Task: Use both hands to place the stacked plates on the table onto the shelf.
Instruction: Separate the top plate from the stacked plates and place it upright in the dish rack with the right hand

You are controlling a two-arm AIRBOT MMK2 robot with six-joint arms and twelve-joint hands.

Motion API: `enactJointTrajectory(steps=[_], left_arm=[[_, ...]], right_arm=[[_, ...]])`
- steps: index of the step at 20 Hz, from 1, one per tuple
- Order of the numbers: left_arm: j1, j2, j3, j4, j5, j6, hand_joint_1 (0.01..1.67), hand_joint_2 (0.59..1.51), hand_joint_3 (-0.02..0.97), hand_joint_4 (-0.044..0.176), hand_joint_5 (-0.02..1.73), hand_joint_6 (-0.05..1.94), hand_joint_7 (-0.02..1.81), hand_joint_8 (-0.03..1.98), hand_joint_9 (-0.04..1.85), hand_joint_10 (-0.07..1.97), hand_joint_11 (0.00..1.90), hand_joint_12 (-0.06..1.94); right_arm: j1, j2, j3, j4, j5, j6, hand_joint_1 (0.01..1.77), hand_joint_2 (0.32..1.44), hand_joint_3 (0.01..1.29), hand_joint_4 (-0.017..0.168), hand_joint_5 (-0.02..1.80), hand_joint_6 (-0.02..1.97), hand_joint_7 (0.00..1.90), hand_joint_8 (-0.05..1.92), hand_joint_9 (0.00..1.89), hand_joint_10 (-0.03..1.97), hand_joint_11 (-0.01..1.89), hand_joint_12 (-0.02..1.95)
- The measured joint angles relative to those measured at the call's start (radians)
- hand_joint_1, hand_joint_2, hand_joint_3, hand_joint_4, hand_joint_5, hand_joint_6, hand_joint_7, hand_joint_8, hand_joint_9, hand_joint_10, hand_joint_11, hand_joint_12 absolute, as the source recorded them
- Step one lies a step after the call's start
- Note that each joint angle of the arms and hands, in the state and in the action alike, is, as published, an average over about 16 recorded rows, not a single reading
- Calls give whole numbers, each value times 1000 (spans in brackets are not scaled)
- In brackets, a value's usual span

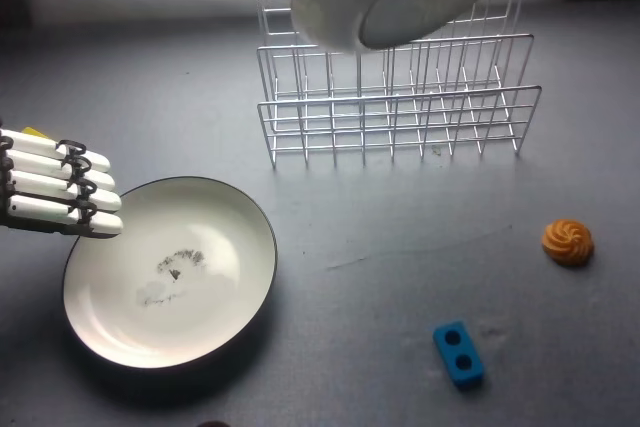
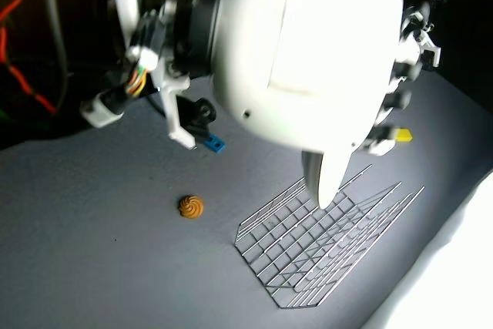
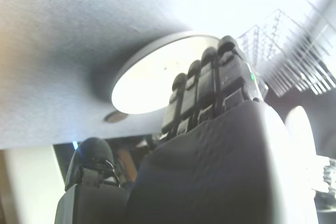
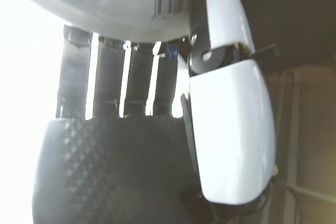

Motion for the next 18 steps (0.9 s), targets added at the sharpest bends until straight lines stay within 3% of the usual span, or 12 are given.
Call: enactJointTrajectory(steps=[9,18], left_arm=[[15,-4,-13,11,0,-1,15,1181,13,0,19,9,19,-1,16,9,16,3],[26,-9,-15,14,3,1,15,1186,13,-1,19,8,18,0,16,9,16,3]], right_arm=[[-11,-48,85,-64,-13,138,1229,1011,11,-5,965,808,1128,844,1110,724,785,1309],[-64,-116,190,-59,-48,193,1230,1013,10,-5,960,808,1123,852,1098,732,778,1298]])
